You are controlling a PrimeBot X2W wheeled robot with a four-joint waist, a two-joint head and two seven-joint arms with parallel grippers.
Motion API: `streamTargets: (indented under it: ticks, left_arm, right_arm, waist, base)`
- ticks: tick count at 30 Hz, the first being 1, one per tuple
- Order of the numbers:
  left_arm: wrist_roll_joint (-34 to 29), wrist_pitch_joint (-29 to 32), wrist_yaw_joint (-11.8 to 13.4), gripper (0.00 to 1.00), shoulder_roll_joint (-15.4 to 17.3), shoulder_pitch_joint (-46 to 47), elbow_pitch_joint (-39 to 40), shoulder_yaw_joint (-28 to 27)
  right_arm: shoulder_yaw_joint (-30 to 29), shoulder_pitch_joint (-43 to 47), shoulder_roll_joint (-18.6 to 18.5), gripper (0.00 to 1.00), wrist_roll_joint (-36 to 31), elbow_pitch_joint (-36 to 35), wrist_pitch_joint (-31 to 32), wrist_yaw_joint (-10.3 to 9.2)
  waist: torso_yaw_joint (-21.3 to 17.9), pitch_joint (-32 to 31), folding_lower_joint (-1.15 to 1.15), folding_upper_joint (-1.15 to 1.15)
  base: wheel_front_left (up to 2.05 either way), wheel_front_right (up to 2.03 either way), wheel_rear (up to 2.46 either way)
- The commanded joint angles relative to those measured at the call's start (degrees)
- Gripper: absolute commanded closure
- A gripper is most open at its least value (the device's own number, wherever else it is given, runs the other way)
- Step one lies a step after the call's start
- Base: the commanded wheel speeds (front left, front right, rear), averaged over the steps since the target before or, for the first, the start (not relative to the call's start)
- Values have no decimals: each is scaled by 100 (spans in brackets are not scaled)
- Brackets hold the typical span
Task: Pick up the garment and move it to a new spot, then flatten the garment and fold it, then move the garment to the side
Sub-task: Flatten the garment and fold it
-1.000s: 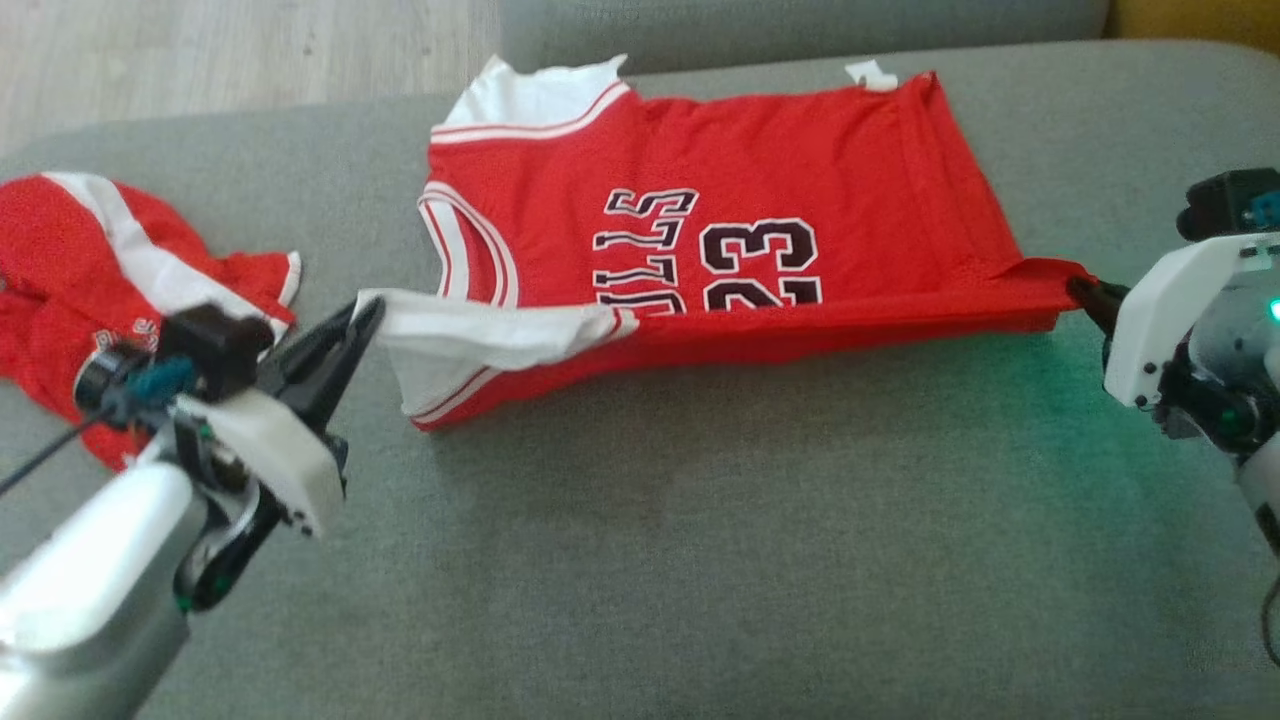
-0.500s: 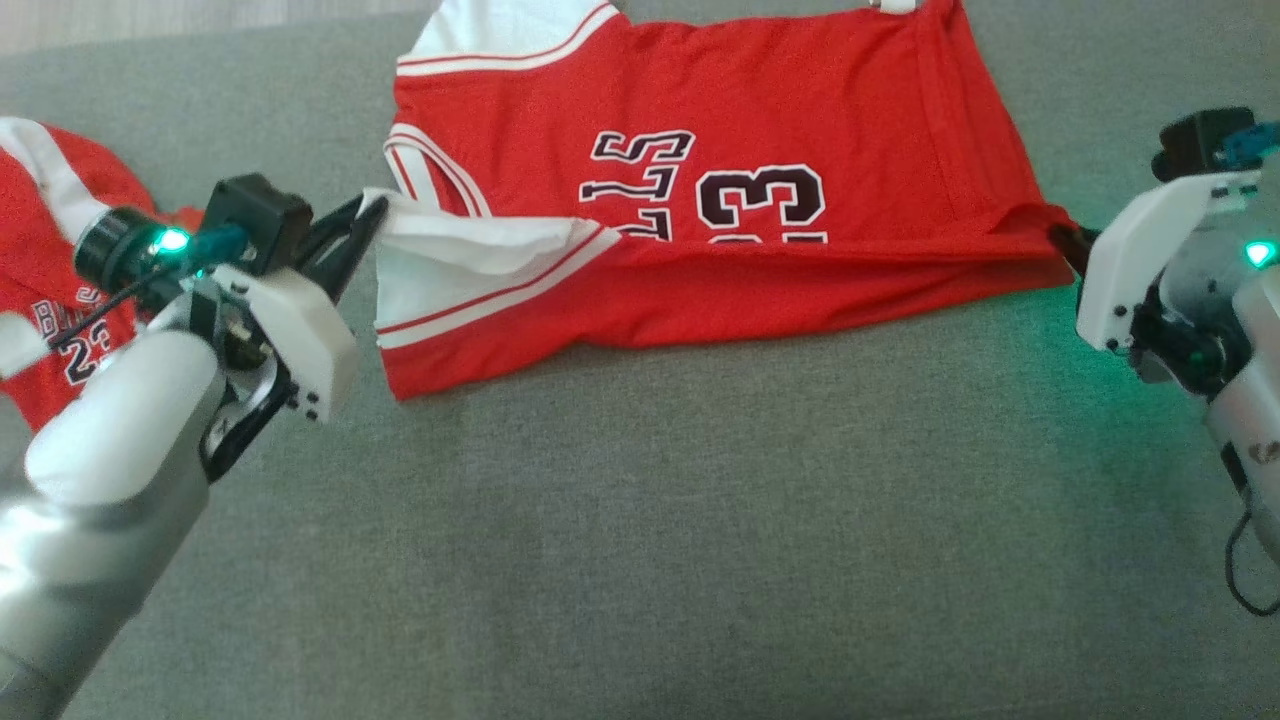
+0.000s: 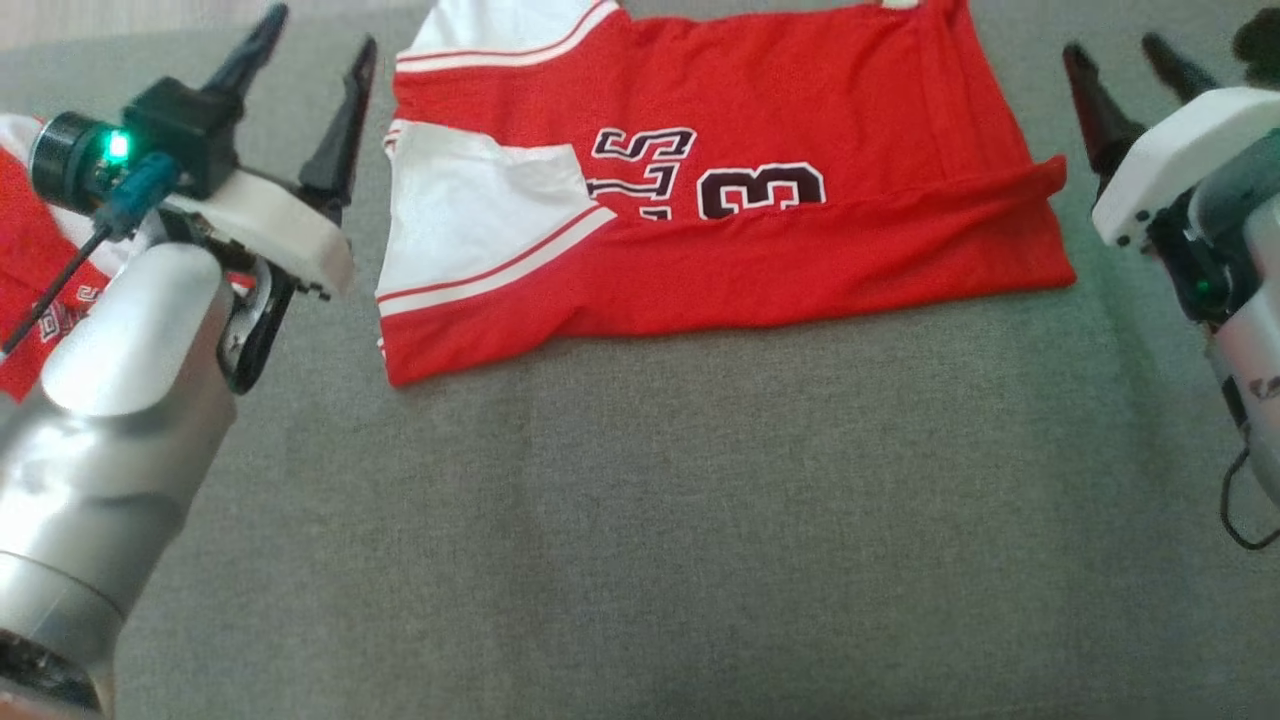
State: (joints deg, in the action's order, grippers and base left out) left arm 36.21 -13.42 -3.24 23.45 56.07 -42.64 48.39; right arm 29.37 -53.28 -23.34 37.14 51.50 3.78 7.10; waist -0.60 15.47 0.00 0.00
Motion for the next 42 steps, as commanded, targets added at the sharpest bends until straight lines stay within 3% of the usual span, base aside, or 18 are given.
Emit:
streamTargets:
  ticks: [1,7,11,13,17,21,28,32,38,42]
  left_arm:
    - [66,-85,101,0,165,156,143,-331]
    - [125,-154,615,0,48,-726,1343,-1450]
    - [-178,-156,849,0,-142,-1782,2238,-2123]
    - [-350,-157,922,0,-423,-2558,2684,-2545]
    - [-652,-157,888,0,-819,-3426,2950,-2977]
    - [-1073,-157,746,0,-1144,-3987,2898,-3156]
    - [-1487,-157,449,0,-1615,-4423,2692,-3585]
    - [-1729,-157,297,0,-1700,-4317,2487,-3686]
    - [-1929,-156,273,0,-1692,-3992,1770,-3651]
    - [-1918,76,424,0,-1676,-3513,1013,-3720]
  right_arm:
    - [26,51,-53,0,-55,-240,-242,39]
    - [-62,587,-238,0,-440,-761,-1694,39]
    - [-514,1199,-158,0,-858,-1146,-1866,39]
    - [-1107,1792,35,0,-1272,-1626,-1874,39]
    - [-1777,2666,446,0,-1833,-2071,-1876,39]
    - [-2212,3296,823,0,-2291,-2272,-1877,39]
    - [-2422,3718,1207,0,-2739,-2475,-1878,39]
    - [-2420,3679,1253,0,-2815,-2557,-1878,39]
    - [-2375,3556,1271,0,-2843,-2683,-1873,39]
    - [-2376,3479,1267,0,-2862,-2787,-1864,39]
  waist:
    - [3,-89,0,0]
    - [-21,-412,0,0]
    - [-53,-607,0,0]
    - [-75,-729,0,0]
    - [-94,-860,0,0]
    - [-95,-957,0,0]
    - [-162,-1028,0,0]
    - [-230,-989,0,0]
    - [-360,-822,0,0]
    - [-455,-591,0,0]
  base:
    - [0,0,0]
    - [0,0,0]
    - [0,0,0]
    - [0,0,0]
    - [0,0,0]
    - [0,0,0]
    - [0,0,0]
    - [0,0,0]
    - [0,0,0]
    - [0,0,0]
